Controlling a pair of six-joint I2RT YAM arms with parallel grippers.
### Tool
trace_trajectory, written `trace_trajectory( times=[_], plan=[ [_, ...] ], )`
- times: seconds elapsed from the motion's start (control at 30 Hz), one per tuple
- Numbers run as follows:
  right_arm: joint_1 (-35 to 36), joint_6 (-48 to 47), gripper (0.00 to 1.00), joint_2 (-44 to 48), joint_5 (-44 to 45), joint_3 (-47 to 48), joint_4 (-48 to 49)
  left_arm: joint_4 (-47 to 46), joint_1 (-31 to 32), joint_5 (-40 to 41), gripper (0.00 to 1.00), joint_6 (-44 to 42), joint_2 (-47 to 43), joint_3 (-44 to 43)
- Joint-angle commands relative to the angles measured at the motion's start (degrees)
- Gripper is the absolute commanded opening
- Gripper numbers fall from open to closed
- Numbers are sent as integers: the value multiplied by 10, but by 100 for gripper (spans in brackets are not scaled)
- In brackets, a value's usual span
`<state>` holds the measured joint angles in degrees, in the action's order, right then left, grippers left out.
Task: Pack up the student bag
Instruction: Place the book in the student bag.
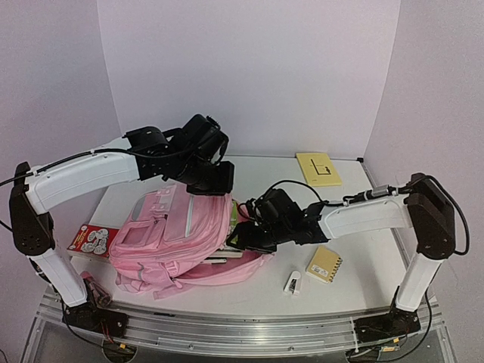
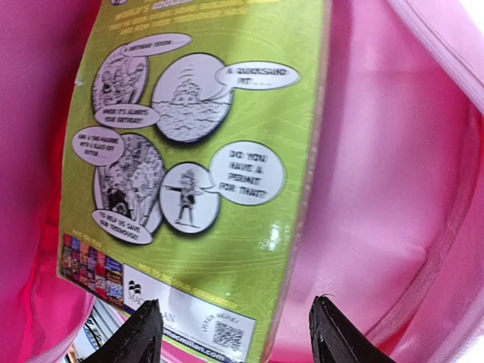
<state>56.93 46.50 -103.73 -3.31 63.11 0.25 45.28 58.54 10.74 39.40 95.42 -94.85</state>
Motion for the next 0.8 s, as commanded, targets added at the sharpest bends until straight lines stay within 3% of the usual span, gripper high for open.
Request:
trace_trajectory(
  times=[0.0, 0.3, 0.57, 0.77],
  plan=[
    [2, -47, 63, -38, -58, 68, -35, -72, -4, 19, 0, -17, -23, -17],
    [2, -86, 60, -107, -135, 146, -35, -75, -5, 5, 0, -20, -20, -11],
    [5, -134, 46, -156, -179, 188, -46, -87, -5, -9, 0, -24, -18, -5],
    [9, -203, 46, -173, -230, 212, -50, -93, -5, -19, 0, -37, -5, -18]
  ],
)
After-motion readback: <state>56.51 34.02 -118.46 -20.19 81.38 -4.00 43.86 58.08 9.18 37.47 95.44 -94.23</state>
